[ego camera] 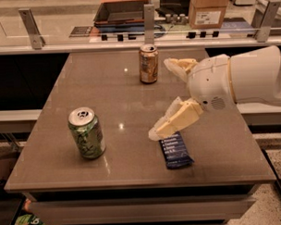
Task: Knock green can over
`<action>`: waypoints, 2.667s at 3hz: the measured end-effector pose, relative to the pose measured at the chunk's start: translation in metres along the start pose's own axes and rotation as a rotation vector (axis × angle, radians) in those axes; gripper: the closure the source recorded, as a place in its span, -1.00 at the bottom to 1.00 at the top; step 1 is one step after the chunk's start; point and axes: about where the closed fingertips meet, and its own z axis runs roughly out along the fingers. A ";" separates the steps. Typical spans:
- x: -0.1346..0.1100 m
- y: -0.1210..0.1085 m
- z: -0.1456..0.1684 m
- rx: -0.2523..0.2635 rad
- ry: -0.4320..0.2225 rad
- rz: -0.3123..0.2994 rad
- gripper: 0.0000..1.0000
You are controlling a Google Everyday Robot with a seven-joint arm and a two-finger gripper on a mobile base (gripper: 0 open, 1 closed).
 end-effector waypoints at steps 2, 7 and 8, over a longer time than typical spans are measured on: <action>0.007 0.002 0.022 -0.043 -0.040 0.017 -1.00; 0.000 0.051 0.124 -0.139 -0.340 0.087 -1.00; -0.006 0.061 0.133 -0.151 -0.371 0.105 -1.00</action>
Offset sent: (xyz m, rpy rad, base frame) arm 0.0213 0.0338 -0.0515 0.1094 0.0768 0.0905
